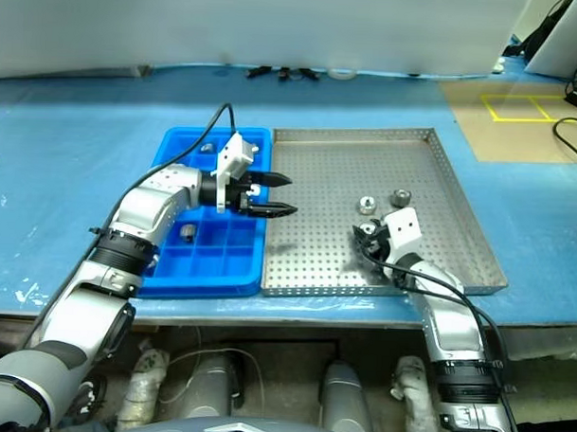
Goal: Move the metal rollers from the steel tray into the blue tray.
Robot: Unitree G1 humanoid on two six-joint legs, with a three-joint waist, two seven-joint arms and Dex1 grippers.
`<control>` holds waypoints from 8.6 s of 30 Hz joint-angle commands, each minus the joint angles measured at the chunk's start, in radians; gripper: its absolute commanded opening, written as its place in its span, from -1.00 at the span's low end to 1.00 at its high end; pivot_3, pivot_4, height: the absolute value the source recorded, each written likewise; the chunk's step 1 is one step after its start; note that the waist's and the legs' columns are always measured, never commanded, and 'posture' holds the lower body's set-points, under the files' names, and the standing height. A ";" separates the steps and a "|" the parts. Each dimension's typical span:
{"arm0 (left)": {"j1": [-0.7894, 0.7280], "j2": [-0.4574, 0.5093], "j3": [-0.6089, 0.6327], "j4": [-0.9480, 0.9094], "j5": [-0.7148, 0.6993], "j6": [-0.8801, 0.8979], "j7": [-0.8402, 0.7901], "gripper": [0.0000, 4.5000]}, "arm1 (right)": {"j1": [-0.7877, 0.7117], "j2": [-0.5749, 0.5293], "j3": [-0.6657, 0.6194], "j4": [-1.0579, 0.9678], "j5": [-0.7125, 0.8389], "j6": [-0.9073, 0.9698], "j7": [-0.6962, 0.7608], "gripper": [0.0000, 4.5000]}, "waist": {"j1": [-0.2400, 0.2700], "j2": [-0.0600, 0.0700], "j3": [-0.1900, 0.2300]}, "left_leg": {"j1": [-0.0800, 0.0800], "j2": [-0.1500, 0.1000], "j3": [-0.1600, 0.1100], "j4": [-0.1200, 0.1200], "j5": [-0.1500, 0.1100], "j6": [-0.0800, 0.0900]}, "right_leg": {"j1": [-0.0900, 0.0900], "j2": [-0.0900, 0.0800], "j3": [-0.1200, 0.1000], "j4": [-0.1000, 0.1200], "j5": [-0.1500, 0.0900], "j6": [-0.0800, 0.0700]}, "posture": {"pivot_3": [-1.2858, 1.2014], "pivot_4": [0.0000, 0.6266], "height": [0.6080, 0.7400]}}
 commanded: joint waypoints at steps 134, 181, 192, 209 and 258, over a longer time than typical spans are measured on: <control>0.391 0.295 0.366 -0.504 -0.191 0.248 0.285 0.66 | -0.609 0.296 0.200 0.353 0.015 -0.095 0.247 -0.26 | 0.044 0.000 0.001 | -0.004 0.002 -0.002 -0.003 0.001 -0.002 | -0.003 0.000 -0.003 0.001 -0.001 -0.002 | 0.14 -0.52 1.00; 0.287 0.191 0.185 -0.454 -0.228 0.217 0.313 0.66 | -0.529 0.157 0.003 0.347 -0.046 -0.165 0.110 0.99 | 0.088 -0.001 0.000 | -0.003 0.001 -0.005 -0.005 0.006 -0.011 | -0.002 0.001 -0.002 0.004 -0.002 -0.003 | 0.01 -0.52 1.00; 0.033 -0.041 0.030 -0.169 -0.145 0.076 0.188 0.66 | -0.472 -0.017 -0.158 0.609 -0.093 -0.266 -0.138 0.99 | 0.001 -0.001 0.000 | -0.003 0.001 -0.003 -0.002 0.005 -0.009 | -0.002 0.001 0.000 0.003 -0.001 -0.002 | -0.13 -0.52 1.00; 0.040 -0.035 0.042 -0.188 -0.141 0.105 0.151 0.66 | -0.541 0.015 -0.140 0.938 -0.126 -0.383 -0.211 0.99 | -0.015 -0.001 0.000 | -0.003 0.000 0.000 0.004 0.000 0.001 | -0.001 0.001 -0.001 0.004 -0.001 -0.003 | -0.12 -0.52 1.00; 0.784 0.401 0.505 -0.803 -0.401 0.379 0.312 0.66 | -0.461 0.228 0.405 0.174 0.163 0.231 0.484 -0.25 | 0.091 -0.001 0.001 | -0.002 0.002 -0.004 -0.012 0.003 -0.007 | -0.004 0.001 -0.002 0.001 -0.003 -0.003 | 0.17 -0.52 1.00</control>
